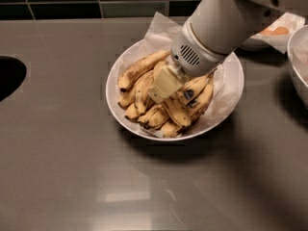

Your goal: Pick banana from white bowl

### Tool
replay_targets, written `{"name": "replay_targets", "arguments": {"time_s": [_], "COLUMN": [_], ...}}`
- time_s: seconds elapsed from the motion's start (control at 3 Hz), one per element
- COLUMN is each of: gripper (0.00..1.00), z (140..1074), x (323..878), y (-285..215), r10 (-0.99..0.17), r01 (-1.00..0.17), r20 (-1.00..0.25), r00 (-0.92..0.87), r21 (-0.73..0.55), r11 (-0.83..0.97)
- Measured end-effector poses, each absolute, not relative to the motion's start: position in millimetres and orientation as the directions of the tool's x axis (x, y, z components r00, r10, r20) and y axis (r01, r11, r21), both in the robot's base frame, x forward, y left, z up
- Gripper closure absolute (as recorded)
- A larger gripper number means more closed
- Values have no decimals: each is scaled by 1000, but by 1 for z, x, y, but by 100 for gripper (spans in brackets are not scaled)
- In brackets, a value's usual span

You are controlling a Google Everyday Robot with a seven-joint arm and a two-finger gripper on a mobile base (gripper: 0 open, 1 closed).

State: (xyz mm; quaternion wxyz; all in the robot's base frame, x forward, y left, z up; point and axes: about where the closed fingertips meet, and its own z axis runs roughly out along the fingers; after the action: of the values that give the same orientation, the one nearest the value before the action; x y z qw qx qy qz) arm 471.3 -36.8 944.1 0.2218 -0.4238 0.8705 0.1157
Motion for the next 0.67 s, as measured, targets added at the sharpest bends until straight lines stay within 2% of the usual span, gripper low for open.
{"name": "replay_targets", "arguments": {"time_s": [0.33, 0.67], "gripper": [46, 72], "z": [933, 932], "x": [476, 477], "y": [-33, -31], "r10": [-694, -697], "r01": [-794, -798], "r20": [-473, -474], "r00": [-543, -539], "r21": [20, 22], "r11": [608, 602]}}
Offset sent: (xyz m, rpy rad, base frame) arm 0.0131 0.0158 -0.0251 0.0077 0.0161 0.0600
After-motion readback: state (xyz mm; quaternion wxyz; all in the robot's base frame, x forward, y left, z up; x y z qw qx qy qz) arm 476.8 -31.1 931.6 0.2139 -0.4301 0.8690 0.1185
